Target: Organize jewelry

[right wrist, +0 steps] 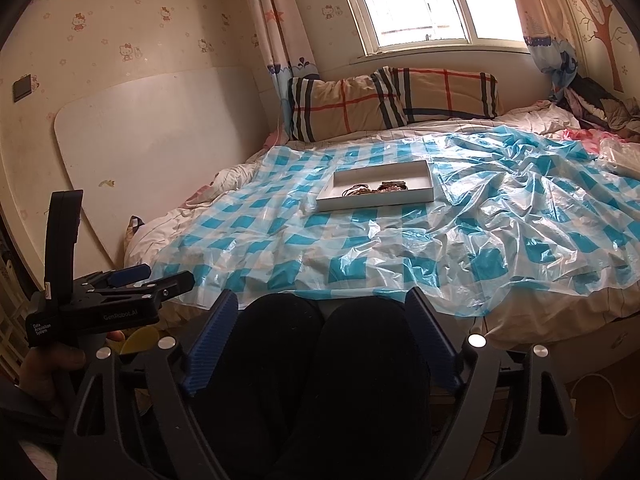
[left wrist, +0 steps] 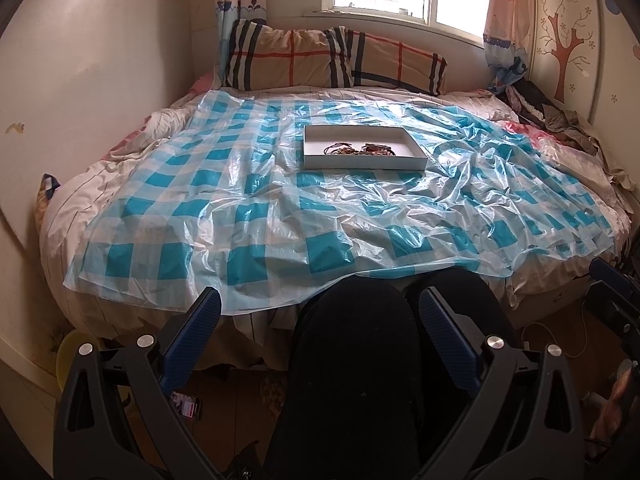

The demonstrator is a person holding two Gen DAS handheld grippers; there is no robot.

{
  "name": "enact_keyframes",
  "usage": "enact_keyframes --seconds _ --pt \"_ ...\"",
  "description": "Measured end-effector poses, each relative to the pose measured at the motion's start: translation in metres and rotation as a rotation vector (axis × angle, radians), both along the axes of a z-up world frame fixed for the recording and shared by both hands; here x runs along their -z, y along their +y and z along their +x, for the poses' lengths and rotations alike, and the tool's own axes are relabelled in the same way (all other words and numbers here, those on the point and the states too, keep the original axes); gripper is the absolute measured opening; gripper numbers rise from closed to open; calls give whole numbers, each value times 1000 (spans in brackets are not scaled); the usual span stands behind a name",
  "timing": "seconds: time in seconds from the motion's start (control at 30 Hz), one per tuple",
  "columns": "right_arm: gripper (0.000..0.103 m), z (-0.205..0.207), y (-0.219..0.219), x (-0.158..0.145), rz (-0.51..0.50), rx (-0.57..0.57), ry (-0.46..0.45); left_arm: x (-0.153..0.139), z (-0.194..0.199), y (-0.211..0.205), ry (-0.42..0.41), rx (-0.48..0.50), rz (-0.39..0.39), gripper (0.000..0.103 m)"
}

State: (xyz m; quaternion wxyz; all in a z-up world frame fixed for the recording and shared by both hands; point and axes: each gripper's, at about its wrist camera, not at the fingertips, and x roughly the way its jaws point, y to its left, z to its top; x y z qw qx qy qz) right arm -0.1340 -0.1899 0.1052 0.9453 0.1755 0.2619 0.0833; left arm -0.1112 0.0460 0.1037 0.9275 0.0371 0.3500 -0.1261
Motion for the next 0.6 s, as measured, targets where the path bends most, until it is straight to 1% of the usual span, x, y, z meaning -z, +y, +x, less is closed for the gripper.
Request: enact_keyframes --seconds 0.27,0.3,0.47,0.53,0.6 --pt "83 4 -3 4 1 -2 8 9 4 2 20 -9 10 95" --pt "83 5 -4 5 2 -2 9 6 10 0 25 -11 12 95" --pt "83 11 -6 7 -7 2 8 9 22 -6 44 -22 18 95" --pt "83 18 -9 10 -4 4 8 12 33 -14 73 -34 59 95" --pt "83 24 -11 11 -1 2 8 16 37 -19 101 -33 70 95"
